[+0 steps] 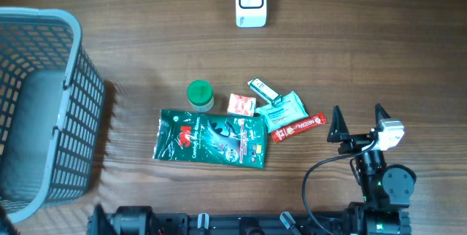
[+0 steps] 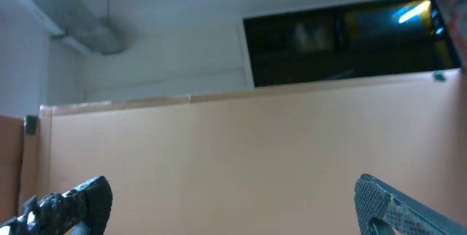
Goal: Scan the item barcode
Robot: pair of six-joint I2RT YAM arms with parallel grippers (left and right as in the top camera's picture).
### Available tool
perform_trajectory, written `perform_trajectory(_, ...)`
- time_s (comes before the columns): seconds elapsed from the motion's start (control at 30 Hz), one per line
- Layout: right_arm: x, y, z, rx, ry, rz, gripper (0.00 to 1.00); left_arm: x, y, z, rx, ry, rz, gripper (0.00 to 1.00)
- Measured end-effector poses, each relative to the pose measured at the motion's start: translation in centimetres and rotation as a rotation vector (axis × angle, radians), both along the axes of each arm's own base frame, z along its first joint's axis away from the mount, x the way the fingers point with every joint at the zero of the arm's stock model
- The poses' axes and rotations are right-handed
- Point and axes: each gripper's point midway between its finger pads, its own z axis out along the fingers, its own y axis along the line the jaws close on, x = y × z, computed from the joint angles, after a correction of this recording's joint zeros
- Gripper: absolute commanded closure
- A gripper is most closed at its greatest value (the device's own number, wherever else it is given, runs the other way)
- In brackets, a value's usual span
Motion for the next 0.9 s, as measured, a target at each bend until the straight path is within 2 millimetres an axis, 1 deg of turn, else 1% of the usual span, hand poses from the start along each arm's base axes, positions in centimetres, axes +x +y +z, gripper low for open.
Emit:
perform_trajectory(0.03, 0.0, 0.0, 0.0, 0.000, 0.000, 0.000, 0.00, -0.9, -0.1, 0.0, 0.002, -0.023, -0.013, 0.00)
perform_trajectory(0.1, 0.0, 0.0, 0.0, 0.000, 0.000, 0.000, 0.00, -1.5, -0.1, 0.1, 0.003, -0.041, -0.025, 0.00)
perform_trajectory(0.3, 0.0, 0.0, 0.0, 0.000, 0.000, 0.000, 0.00, -1.6, -0.2, 0.4, 0.006, -0.058, -0.029, 0.00)
perform_trajectory(0.43, 0.0, 0.0, 0.0, 0.000, 0.000, 0.000, 0.00, -2.1, 0.5, 1.1, -0.023, -0.096, 0.004, 0.00)
perform_trajectory(0.5, 0.0, 0.0, 0.0, 0.000, 0.000, 0.000, 0.00, -2.7, 0.9, 1.7, -0.037, -0.130, 0.016, 0.00)
perform_trajectory(0.53, 0.0, 0.0, 0.0, 0.000, 0.000, 0.000, 0.00, -2.5, 1.3, 1.5, -0.054, -0.118, 0.035, 0.00)
perform_trajectory(0.57, 0.0, 0.0, 0.0, 0.000, 0.000, 0.000, 0.00, -1.7, 2.0, 0.6, -0.078, -0.065, 0.069, 0.00)
perform_trajectory(0.6, 0.0, 0.0, 0.0, 0.000, 0.000, 0.000, 0.00, -0.6, 2.6, -0.7, -0.097, 0.007, 0.101, 0.00)
perform_trajectory(0.63, 0.0, 0.0, 0.0, 0.000, 0.000, 0.000, 0.00, 1.1, 3.2, -2.8, -0.118, 0.105, 0.130, 0.00)
perform_trajectory(0.67, 0.0, 0.0, 0.0, 0.000, 0.000, 0.001, 0.00, 2.2, 3.4, -3.8, -0.134, 0.148, 0.138, 0.00)
perform_trajectory(0.73, 0.0, 0.0, 0.0, 0.048, 0.004, 0.001, 0.00, 4.1, 3.3, -5.0, -0.151, 0.169, 0.124, 0.00)
perform_trajectory(0.77, 0.0, 0.1, 0.0, 0.101, 0.009, 0.002, 0.01, 4.8, 3.3, -5.2, -0.156, 0.163, 0.119, 0.00)
perform_trajectory(0.8, 0.0, 0.1, 0.0, 0.184, 0.017, 0.003, 0.00, 6.7, 3.2, -6.5, -0.159, 0.178, 0.114, 0.00)
perform_trajectory(0.83, 0.0, 0.1, 0.0, 0.309, 0.029, 0.004, 0.00, 8.6, 2.9, -8.2, -0.150, 0.218, 0.106, 0.00)
perform_trajectory(0.87, 0.0, 0.2, 0.0, 0.386, 0.037, 0.011, 0.00, 10.6, 2.4, -10.1, -0.136, 0.264, 0.089, 0.00)
perform_trajectory(0.9, -0.1, 0.6, 0.0, 0.457, 0.048, 0.031, 0.00, 11.4, 2.0, -11.0, -0.127, 0.275, 0.073, 0.00)
